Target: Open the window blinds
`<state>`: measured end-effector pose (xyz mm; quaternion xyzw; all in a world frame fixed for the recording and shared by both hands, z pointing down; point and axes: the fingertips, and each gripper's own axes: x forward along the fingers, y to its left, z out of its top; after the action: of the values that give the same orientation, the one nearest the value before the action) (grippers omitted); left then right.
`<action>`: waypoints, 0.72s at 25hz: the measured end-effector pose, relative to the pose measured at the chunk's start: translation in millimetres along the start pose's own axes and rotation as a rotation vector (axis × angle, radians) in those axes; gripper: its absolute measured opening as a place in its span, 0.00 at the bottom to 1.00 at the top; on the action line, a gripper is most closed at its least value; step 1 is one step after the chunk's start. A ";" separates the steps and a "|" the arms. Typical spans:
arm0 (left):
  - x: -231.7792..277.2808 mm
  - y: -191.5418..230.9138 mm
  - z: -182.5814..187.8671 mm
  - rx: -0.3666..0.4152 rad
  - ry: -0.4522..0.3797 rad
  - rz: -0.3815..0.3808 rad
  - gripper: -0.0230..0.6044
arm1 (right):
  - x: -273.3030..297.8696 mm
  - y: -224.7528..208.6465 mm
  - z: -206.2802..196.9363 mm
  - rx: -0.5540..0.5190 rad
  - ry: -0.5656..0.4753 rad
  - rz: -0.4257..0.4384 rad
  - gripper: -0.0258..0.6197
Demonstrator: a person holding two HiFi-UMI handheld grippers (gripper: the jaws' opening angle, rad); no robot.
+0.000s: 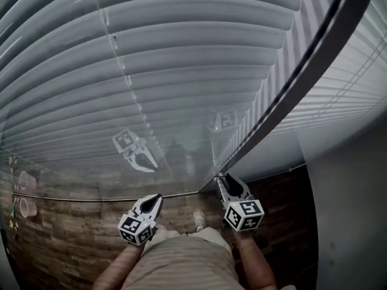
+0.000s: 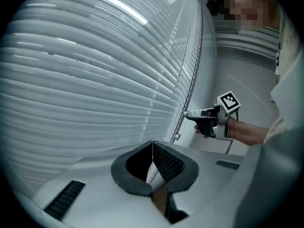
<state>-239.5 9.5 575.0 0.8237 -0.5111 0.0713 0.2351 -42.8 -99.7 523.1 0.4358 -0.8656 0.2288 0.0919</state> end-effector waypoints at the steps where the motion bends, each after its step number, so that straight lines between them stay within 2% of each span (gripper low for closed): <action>1: -2.9 1.0 2.2 -0.001 -0.002 -0.002 0.06 | -1.1 0.9 1.6 0.125 -0.006 0.042 0.23; 3: -6.8 4.3 3.2 -0.006 -0.004 -0.004 0.06 | -1.2 1.5 2.6 0.352 -0.020 0.120 0.23; 4: -7.3 6.6 1.3 -0.009 -0.004 -0.005 0.06 | -0.1 0.9 1.6 0.425 -0.024 0.147 0.23; 6: -6.8 10.3 -3.7 -0.011 0.000 -0.008 0.06 | 1.9 -1.1 -1.9 0.470 -0.029 0.163 0.23; 8: -7.1 12.2 -5.8 -0.010 0.005 -0.014 0.06 | 2.5 -2.9 -4.1 0.439 -0.041 0.149 0.23; 10: -9.3 13.4 -5.4 -0.007 0.008 -0.019 0.06 | 1.9 -3.4 -3.8 0.313 -0.063 0.099 0.23; 13: -13.2 16.3 -4.0 0.001 0.006 -0.019 0.06 | -7.6 -0.7 5.3 -0.069 -0.095 -0.065 0.26; 15: -15.6 18.2 1.6 -0.001 0.000 -0.016 0.06 | -13.0 4.9 17.5 -0.280 -0.113 -0.153 0.26; 16: -17.6 18.8 5.0 -0.002 -0.001 -0.015 0.06 | -13.8 8.0 22.2 -0.350 -0.117 -0.178 0.26; 18: -21.2 20.3 7.3 -0.006 0.001 -0.011 0.06 | -12.3 12.0 25.1 -0.412 -0.110 -0.202 0.26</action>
<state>-268.1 15.9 567.3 0.8258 -0.5066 0.0686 0.2384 -44.0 -96.7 492.8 0.5039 -0.8498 0.0128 0.1540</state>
